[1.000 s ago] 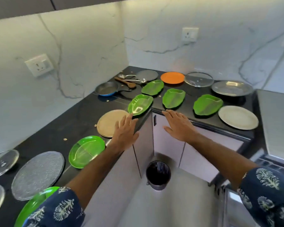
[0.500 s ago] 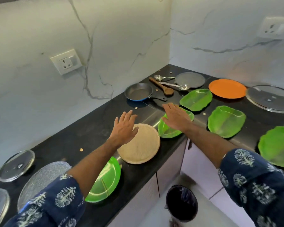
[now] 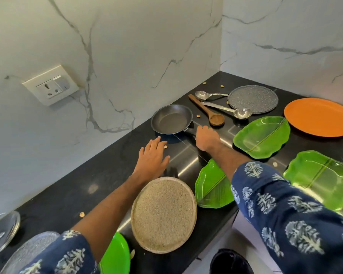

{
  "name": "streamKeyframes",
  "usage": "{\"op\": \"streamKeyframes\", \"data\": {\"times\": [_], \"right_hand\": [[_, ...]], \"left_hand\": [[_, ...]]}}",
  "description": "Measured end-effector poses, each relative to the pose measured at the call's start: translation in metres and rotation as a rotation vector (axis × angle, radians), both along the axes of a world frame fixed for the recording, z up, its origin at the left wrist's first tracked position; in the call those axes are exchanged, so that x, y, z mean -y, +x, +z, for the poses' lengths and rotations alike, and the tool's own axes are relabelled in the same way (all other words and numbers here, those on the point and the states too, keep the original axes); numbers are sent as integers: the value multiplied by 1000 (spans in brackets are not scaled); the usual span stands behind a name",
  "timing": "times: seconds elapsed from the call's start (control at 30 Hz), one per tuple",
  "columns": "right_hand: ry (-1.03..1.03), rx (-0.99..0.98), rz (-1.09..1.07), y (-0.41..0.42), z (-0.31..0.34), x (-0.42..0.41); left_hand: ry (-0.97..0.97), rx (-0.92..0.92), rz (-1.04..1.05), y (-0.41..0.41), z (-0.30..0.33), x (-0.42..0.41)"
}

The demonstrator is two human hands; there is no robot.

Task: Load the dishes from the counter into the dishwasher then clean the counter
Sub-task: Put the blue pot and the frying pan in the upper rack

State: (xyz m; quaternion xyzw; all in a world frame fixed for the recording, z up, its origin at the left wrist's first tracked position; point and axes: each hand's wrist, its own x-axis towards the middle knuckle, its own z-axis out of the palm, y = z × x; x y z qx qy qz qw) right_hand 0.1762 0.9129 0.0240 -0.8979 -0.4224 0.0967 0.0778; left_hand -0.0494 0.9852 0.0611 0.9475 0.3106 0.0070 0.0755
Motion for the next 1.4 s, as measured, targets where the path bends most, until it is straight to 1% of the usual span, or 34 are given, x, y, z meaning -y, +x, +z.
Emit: {"op": "streamKeyframes", "data": {"times": [0.07, 0.2, 0.3, 0.37, 0.47, 0.6, 0.67, 0.73, 0.8, 0.87, 0.93, 1.0, 1.07, 1.13, 1.3, 1.4], "right_hand": [[9, -68, -28, -1, -7, -3], [93, -23, -26, -8, 0, 12], [139, 7, 34, -18, 18, 51], [190, -8, 63, -33, 33, 92], [274, -34, 86, -68, 51, 164], [362, -26, 65, -140, 64, 274], [398, -26, -9, -189, 67, 332], [382, -67, -134, -242, 67, 388], [358, -117, -258, -288, 60, 438], [322, -175, -406, -336, 53, 491], [292, -213, -529, -382, 49, 542], [269, -261, -583, -409, 44, 571], [235, -280, -685, -446, 46, 616], [213, -249, -776, -477, 40, 661], [204, -278, -1016, -556, 11, 781], [281, -333, -1125, -588, -11, 847]], "left_hand": [[-7, -6, 3, 1, -2, -4], [-42, 18, 15, -6, 6, -8], [-13, 61, -23, -14, 17, -5], [-41, 127, -39, -20, 26, 3], [-209, 357, 62, -26, 42, 24], [-474, 683, 222, -52, 59, 59], [-649, 711, 219, -66, 61, 81], [-745, 621, 95, -76, 56, 117], [-768, 567, -51, -83, 47, 158], [-816, 531, -176, -85, 38, 213], [-852, 448, -314, -85, 26, 279], [-906, 369, -375, -87, 15, 327], [-960, 300, -480, -99, 12, 395], [-1012, 218, -574, -112, 10, 455], [-1031, -6, -682, -142, -5, 607], [-1057, -111, -723, -163, -15, 695]]}}
